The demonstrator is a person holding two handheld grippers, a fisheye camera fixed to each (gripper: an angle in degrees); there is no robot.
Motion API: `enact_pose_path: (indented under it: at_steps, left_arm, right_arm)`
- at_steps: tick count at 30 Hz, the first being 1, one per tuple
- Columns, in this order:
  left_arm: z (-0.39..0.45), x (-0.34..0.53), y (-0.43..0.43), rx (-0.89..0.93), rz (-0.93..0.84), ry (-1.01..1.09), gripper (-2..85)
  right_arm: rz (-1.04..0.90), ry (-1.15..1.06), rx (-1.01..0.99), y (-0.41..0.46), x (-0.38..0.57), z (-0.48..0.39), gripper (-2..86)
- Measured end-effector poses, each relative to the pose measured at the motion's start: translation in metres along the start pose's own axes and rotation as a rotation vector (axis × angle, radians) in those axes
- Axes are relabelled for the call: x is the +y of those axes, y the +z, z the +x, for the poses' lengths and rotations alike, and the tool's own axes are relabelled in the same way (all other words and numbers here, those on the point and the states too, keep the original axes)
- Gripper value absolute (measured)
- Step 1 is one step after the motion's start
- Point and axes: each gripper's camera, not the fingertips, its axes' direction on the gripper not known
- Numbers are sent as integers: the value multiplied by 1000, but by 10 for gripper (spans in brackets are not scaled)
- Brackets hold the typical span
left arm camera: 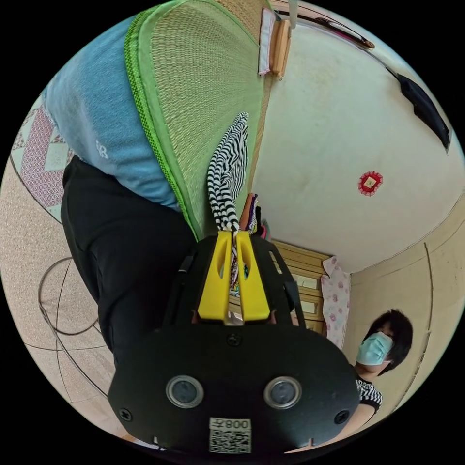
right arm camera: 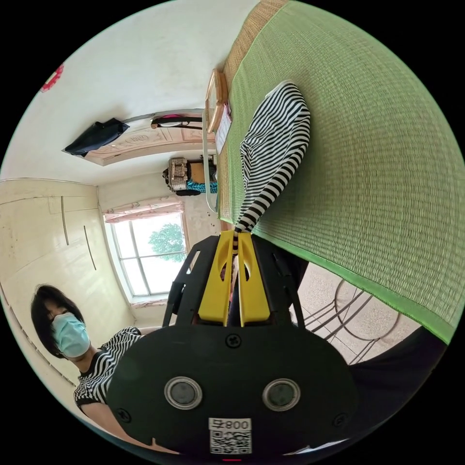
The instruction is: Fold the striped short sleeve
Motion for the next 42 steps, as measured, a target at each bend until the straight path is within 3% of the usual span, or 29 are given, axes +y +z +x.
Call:
enact_pose_path:
  at_steps: [23, 42]
  left_arm:
    - [129, 10, 61, 69, -127, 149, 13]
    - [348, -38, 242, 151, -322, 411, 13]
  right_arm:
    - [60, -15, -102, -90, 131, 134, 11]
    - [291, -289, -219, -250, 243, 177, 12]
